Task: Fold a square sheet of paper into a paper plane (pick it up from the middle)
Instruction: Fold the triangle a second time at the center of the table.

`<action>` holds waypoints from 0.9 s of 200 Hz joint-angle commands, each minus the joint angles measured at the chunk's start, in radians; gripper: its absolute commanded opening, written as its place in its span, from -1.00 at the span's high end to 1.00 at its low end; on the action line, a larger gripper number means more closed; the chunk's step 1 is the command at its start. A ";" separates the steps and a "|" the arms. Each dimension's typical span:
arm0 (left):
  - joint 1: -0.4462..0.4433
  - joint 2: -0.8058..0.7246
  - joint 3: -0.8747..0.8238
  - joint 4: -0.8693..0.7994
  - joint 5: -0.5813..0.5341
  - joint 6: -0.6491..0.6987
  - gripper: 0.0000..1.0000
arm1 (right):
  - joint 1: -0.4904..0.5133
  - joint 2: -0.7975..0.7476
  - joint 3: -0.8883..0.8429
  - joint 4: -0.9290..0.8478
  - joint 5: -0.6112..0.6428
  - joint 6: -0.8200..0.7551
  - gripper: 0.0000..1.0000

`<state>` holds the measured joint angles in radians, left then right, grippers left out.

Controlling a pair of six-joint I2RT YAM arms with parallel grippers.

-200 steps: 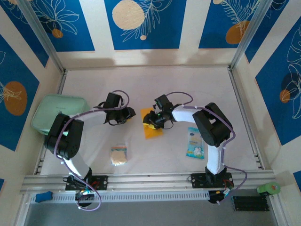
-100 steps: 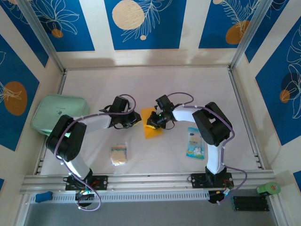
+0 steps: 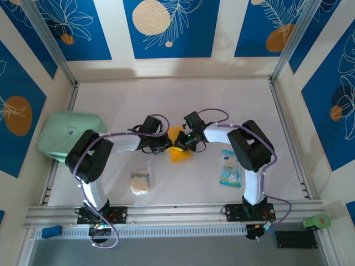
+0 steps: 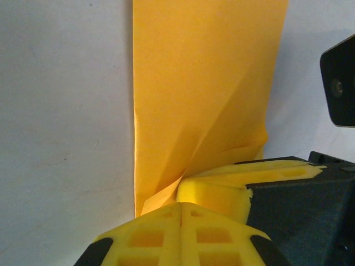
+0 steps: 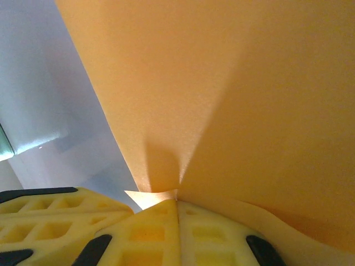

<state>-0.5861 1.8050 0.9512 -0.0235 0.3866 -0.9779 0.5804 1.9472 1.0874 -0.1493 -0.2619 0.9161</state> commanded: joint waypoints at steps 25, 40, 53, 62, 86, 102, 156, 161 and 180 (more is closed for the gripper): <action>-0.021 0.051 0.043 -0.048 -0.054 0.034 0.90 | -0.005 0.046 -0.029 -0.106 0.072 -0.002 0.92; -0.020 0.064 0.046 -0.040 -0.048 0.033 0.91 | -0.007 0.042 -0.030 -0.095 0.061 -0.002 0.92; -0.020 0.075 0.047 -0.036 -0.048 0.032 0.91 | -0.007 0.037 -0.030 -0.090 0.055 -0.003 0.92; -0.021 0.080 0.050 -0.041 -0.053 0.035 0.92 | -0.008 0.034 -0.031 -0.087 0.052 -0.005 0.92; -0.021 0.090 0.056 -0.075 -0.078 0.050 0.94 | -0.012 0.018 -0.035 -0.068 0.034 -0.009 0.92; -0.021 0.099 0.059 -0.101 -0.086 0.062 0.96 | -0.019 -0.002 -0.041 -0.045 0.014 -0.017 0.92; -0.022 0.118 0.060 -0.149 -0.103 0.089 1.00 | -0.047 -0.093 -0.080 -0.019 0.015 -0.111 0.87; -0.024 0.120 0.061 -0.154 -0.104 0.091 1.00 | -0.053 -0.093 -0.084 -0.016 0.012 -0.116 0.87; -0.023 0.122 0.064 -0.162 -0.108 0.096 1.00 | -0.073 -0.087 -0.107 -0.004 0.009 -0.114 0.88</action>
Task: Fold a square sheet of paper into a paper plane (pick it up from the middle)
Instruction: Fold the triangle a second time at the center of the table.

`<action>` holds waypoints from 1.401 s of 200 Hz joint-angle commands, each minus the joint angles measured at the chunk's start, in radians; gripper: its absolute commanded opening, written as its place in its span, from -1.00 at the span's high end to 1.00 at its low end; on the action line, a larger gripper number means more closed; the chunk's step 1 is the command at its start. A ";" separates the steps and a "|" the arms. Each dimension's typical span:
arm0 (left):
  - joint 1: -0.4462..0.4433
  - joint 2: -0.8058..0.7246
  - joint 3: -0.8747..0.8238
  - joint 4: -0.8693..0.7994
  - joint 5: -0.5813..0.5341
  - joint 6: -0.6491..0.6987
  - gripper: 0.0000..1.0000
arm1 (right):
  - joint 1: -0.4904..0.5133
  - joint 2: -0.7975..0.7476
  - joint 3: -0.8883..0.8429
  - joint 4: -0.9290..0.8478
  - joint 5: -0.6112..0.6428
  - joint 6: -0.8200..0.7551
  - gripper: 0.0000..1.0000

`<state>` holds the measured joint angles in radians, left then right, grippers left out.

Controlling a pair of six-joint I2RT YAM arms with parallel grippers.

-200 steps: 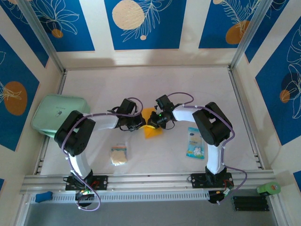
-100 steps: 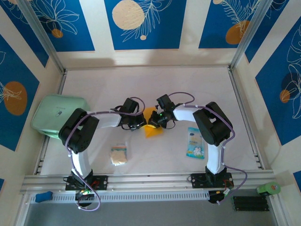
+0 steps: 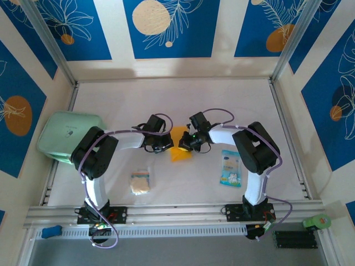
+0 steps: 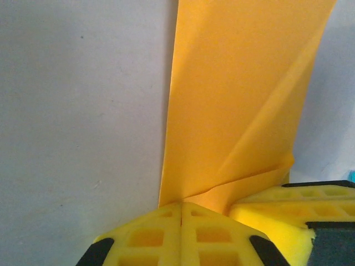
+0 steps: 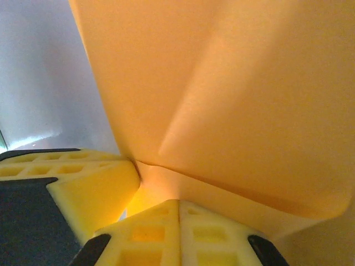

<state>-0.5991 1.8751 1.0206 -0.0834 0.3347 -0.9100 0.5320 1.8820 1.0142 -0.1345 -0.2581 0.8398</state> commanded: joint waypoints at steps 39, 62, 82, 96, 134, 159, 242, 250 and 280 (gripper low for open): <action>-0.011 0.052 0.007 -0.111 -0.057 0.037 1.00 | -0.041 -0.001 -0.062 -0.011 0.024 -0.027 0.87; -0.011 0.035 0.032 -0.123 -0.049 0.052 0.97 | -0.039 0.018 -0.065 -0.031 0.046 -0.021 0.88; -0.012 -0.013 0.057 -0.126 -0.033 0.060 0.92 | -0.033 0.031 -0.064 -0.062 0.082 -0.018 0.90; -0.018 -0.059 0.065 -0.136 -0.032 0.060 0.88 | -0.029 0.039 -0.060 -0.088 0.107 -0.015 0.91; -0.080 -0.141 0.020 -0.139 -0.031 0.011 0.83 | -0.019 0.061 -0.056 -0.128 0.156 -0.006 0.93; -0.120 -0.141 -0.028 -0.088 -0.011 -0.045 0.82 | -0.017 0.071 -0.052 -0.139 0.164 -0.002 0.94; -0.136 -0.067 -0.020 -0.053 -0.021 -0.063 0.82 | -0.015 0.075 -0.048 -0.155 0.169 -0.002 0.95; -0.136 -0.064 -0.025 -0.058 -0.026 -0.061 0.82 | -0.016 0.075 -0.048 -0.155 0.168 -0.002 0.95; -0.136 -0.058 -0.040 -0.062 -0.039 -0.055 0.82 | -0.015 0.079 -0.046 -0.158 0.167 -0.003 0.95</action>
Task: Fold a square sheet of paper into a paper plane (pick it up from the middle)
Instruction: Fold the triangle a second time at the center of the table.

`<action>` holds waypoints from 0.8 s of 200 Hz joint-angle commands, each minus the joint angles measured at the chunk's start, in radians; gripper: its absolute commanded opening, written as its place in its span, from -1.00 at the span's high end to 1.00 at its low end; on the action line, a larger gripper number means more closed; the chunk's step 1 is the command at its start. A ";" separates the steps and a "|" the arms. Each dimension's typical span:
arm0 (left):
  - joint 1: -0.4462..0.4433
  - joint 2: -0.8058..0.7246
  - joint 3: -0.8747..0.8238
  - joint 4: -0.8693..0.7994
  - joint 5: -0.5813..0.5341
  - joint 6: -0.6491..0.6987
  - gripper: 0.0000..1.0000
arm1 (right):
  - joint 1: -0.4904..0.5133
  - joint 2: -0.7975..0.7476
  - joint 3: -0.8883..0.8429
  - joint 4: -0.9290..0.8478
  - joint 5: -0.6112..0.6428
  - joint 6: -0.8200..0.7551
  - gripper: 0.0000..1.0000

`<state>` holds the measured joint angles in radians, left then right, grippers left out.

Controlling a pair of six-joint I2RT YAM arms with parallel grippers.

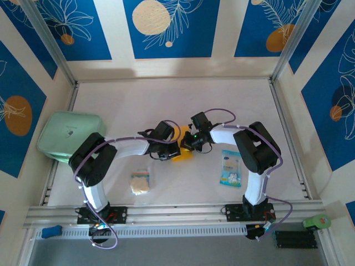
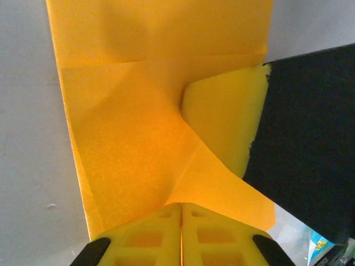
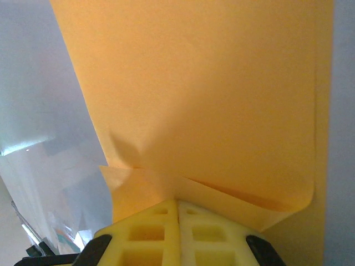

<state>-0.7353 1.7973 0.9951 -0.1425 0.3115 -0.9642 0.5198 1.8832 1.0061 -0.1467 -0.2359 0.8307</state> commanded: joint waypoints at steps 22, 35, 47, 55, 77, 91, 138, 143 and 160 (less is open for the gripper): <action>-0.001 0.026 -0.024 -0.003 -0.017 0.001 0.82 | -0.004 0.082 -0.037 -0.146 0.144 0.007 0.95; 0.000 0.028 -0.029 -0.001 -0.020 0.002 0.82 | -0.003 0.084 -0.038 -0.146 0.145 0.008 0.95; -0.001 0.028 -0.033 -0.001 -0.022 0.004 0.82 | -0.003 0.085 -0.038 -0.147 0.144 0.009 0.95; 0.000 0.030 -0.033 -0.001 -0.020 0.004 0.82 | -0.004 0.086 -0.038 -0.146 0.143 0.010 0.95; 0.000 0.030 -0.039 -0.003 -0.023 0.004 0.82 | -0.004 0.086 -0.039 -0.146 0.144 0.008 0.95; 0.000 0.028 -0.044 -0.005 -0.026 0.007 0.82 | -0.005 0.086 -0.039 -0.148 0.145 0.008 0.95; 0.002 0.020 -0.065 -0.019 -0.022 0.028 0.84 | -0.007 0.090 -0.041 -0.151 0.148 0.007 0.95; 0.002 0.019 -0.065 -0.025 -0.020 0.034 0.84 | -0.008 0.090 -0.041 -0.151 0.147 0.006 0.95; 0.002 0.015 -0.071 -0.045 -0.017 0.055 0.85 | -0.008 0.091 -0.041 -0.155 0.152 0.003 0.95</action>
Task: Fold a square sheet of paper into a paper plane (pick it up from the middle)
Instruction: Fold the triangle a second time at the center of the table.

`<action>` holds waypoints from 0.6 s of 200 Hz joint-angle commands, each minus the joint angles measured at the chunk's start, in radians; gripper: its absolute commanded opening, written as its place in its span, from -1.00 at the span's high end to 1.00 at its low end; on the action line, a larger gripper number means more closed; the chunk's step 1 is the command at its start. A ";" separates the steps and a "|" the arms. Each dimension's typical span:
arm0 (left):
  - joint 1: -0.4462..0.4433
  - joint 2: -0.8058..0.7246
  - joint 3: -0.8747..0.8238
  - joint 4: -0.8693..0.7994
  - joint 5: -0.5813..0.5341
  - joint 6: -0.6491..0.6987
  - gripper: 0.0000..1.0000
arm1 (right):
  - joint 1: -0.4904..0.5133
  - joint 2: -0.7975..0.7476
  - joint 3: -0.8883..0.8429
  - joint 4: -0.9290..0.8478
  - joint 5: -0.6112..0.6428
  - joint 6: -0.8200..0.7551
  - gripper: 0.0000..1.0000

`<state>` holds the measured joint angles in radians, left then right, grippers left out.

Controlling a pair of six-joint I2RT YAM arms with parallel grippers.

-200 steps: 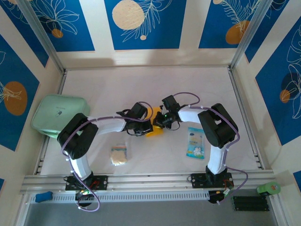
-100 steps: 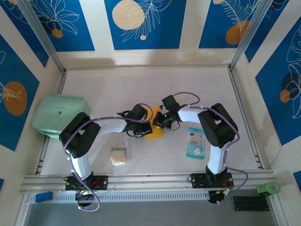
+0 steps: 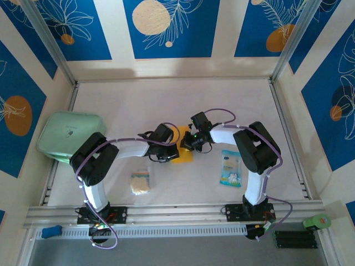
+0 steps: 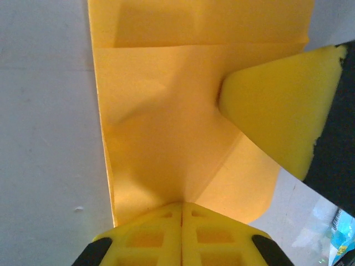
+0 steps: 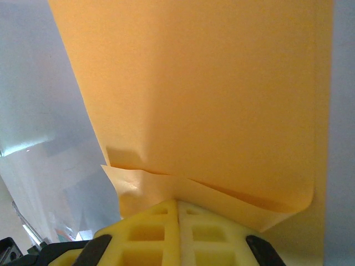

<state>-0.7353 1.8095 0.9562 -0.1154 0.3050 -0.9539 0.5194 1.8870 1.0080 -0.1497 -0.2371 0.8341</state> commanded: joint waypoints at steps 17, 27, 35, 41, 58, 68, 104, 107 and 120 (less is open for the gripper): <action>0.003 -0.004 -0.043 -0.091 0.003 0.065 0.86 | -0.010 0.087 -0.042 -0.156 0.155 -0.001 0.95; 0.005 -0.013 -0.058 -0.098 0.012 0.075 0.87 | -0.012 0.089 -0.042 -0.157 0.156 -0.002 0.95; 0.006 -0.022 -0.069 -0.105 0.016 0.082 0.87 | -0.011 0.091 -0.041 -0.157 0.157 -0.001 0.95; 0.006 -0.029 -0.079 -0.111 0.019 0.087 0.87 | -0.011 0.093 -0.042 -0.158 0.155 -0.001 0.95; 0.006 -0.056 -0.101 -0.148 0.016 0.102 0.88 | -0.012 0.095 -0.039 -0.159 0.154 -0.003 0.95; 0.008 -0.073 -0.110 -0.179 0.000 0.111 0.89 | -0.012 0.095 -0.037 -0.159 0.155 -0.003 0.95; 0.007 -0.148 -0.108 -0.240 -0.019 0.124 0.90 | -0.010 0.095 -0.037 -0.160 0.154 -0.003 0.95; 0.008 -0.154 -0.104 -0.242 -0.021 0.126 0.90 | -0.010 0.096 -0.036 -0.160 0.153 -0.003 0.95; 0.008 -0.178 -0.072 -0.242 -0.027 0.129 0.90 | -0.009 0.095 -0.036 -0.160 0.152 -0.003 0.95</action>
<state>-0.7353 1.6852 0.8623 -0.2527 0.3031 -0.8539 0.5194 1.8896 1.0153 -0.1612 -0.2371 0.8341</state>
